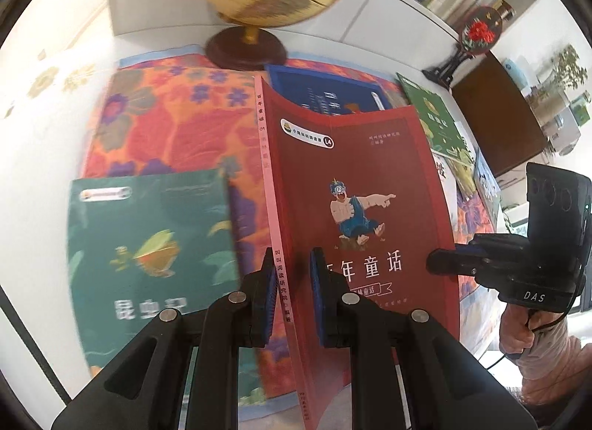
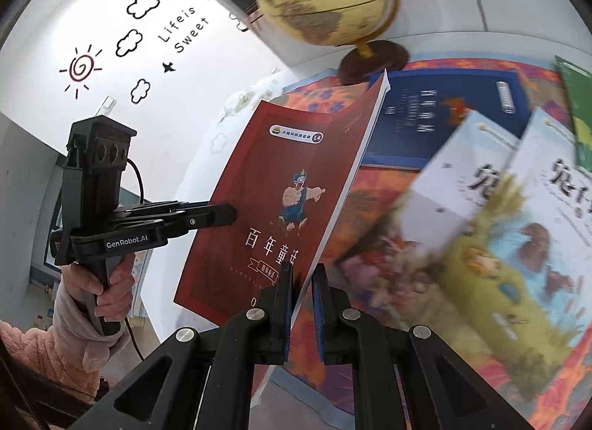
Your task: Organize books
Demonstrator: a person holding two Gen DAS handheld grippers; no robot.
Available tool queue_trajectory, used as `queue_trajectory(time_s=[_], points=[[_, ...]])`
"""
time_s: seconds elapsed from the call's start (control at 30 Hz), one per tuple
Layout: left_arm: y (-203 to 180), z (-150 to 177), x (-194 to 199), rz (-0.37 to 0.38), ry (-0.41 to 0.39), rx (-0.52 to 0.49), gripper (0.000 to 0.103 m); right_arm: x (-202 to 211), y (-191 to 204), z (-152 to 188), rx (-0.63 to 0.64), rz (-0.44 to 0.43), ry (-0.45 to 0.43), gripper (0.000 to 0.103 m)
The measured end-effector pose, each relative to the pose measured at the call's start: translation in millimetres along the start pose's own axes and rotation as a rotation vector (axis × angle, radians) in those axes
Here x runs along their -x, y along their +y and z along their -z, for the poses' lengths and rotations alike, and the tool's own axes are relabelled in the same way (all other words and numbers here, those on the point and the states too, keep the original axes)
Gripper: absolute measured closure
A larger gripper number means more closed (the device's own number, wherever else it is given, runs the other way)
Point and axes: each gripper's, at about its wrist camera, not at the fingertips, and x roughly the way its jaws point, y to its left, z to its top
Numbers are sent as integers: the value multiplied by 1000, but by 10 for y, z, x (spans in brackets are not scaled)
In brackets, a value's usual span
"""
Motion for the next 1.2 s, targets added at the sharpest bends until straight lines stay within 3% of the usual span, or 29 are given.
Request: queue_trajectory(time_s=[0.6, 0.9, 1.2], points=[[1081, 286, 372, -64, -34, 118, 90, -936, 702, -175, 41, -82, 81, 92], [1440, 382, 299, -68, -18, 170, 90, -1329, 740, -153, 2, -98, 129, 92], [1587, 413, 127, -52, 16, 195, 90, -1422, 704, -178, -17, -70, 147, 92]])
